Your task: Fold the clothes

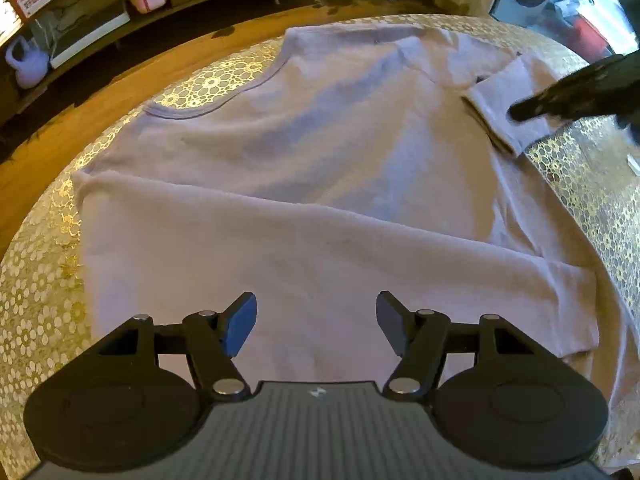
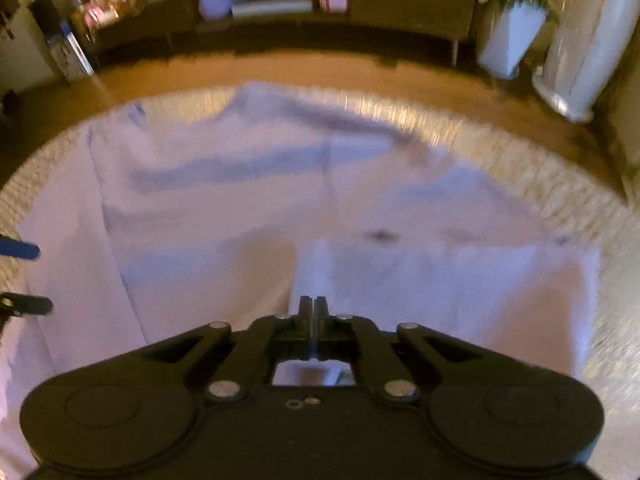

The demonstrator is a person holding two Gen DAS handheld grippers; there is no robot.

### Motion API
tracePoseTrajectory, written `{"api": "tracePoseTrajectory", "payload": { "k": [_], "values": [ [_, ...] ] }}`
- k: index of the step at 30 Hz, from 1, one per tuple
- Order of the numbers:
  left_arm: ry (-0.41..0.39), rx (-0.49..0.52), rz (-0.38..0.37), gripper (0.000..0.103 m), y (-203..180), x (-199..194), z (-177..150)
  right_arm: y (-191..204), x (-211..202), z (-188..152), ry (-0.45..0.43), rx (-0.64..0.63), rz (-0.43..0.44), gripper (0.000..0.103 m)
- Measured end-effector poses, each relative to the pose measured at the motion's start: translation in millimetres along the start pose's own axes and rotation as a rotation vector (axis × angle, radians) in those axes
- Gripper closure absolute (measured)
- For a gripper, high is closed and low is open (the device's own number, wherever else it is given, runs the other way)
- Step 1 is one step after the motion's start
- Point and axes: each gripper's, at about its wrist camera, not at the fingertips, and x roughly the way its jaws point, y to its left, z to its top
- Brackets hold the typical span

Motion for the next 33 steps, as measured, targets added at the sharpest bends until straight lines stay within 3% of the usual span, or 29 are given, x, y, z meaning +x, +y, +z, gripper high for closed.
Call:
{"api": "tracePoseTrajectory", "payload": {
  "k": [2,8,14,19,27,33],
  "values": [
    [-0.004,0.01,-0.006,0.038,-0.4,2.4,-0.3,-1.4,2.3,-3.7,0.019,-0.007,-0.005,0.0],
    [0.007,0.023,0.001,0.038,3.9,15.4,-1.0,-1.3,-14.0,-4.6,-0.031,-0.031,-0.031,0.0],
    [0.035,0.022,0.009,0.038,10.5,26.1,-3.7,21.9,13.2,7.8,-0.008,-0.024,-0.067,0.0],
    [0.046,0.042,0.005,0.038,12.8,31.6,-8.6,21.5,34.6,21.7,-0.002,0.091,-0.152,0.0],
    [0.052,0.072,-0.031,0.036,17.9,38.6,-11.0,6.4,39.2,26.2,0.042,0.215,-0.166,0.0],
    [0.04,0.079,-0.06,0.033,21.6,37.7,-13.1,-5.3,0.9,29.0,0.003,0.252,-0.112,0.0]
  ]
}}
